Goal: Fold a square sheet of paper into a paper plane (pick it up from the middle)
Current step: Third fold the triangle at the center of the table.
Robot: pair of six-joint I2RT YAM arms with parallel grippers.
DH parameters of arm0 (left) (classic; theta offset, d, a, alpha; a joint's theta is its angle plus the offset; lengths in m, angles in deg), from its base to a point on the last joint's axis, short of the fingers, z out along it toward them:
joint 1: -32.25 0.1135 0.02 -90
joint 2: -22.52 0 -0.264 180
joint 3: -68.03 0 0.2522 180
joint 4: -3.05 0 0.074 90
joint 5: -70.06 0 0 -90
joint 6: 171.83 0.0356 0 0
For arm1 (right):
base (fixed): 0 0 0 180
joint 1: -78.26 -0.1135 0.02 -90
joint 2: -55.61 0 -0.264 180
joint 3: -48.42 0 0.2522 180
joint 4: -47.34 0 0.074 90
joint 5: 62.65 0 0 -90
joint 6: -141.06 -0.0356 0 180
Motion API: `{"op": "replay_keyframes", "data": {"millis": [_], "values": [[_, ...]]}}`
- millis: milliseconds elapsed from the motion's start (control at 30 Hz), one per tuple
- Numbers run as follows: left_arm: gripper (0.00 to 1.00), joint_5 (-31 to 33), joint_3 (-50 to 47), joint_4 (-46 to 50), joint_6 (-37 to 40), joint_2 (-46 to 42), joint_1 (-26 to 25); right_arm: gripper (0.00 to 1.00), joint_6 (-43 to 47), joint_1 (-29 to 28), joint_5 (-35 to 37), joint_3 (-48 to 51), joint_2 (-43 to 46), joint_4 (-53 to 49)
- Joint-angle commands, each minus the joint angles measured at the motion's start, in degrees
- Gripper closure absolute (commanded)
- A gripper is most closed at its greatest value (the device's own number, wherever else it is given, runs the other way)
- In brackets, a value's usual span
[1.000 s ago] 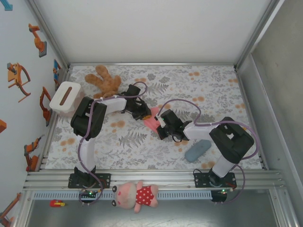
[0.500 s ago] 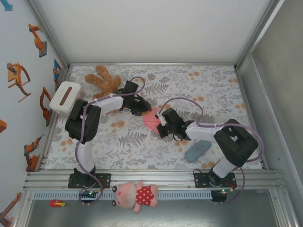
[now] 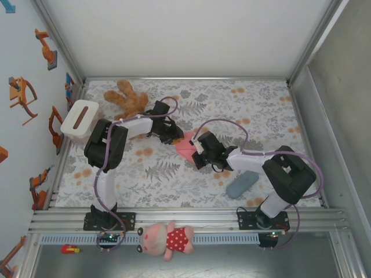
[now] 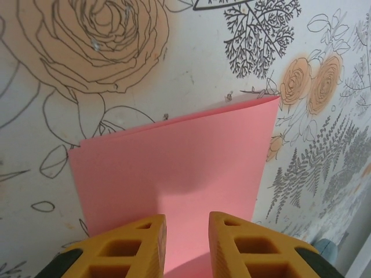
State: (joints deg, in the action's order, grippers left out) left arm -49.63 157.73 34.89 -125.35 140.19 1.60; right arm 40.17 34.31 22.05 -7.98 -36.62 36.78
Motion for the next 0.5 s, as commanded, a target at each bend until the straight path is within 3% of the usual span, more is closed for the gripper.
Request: {"op": "replay_keyframes", "data": {"millis": [0,467], "values": [[0.75,0.67,2.05,2.72,2.29,1.37,0.07,1.0,0.76,0.48,-0.15,-2.01,-0.72,-0.61],[0.83,-0.27,3.59,5.81,5.1,4.23,-0.02,1.0,0.96,1.38,0.99,-3.72,-2.82,-1.35]]}}
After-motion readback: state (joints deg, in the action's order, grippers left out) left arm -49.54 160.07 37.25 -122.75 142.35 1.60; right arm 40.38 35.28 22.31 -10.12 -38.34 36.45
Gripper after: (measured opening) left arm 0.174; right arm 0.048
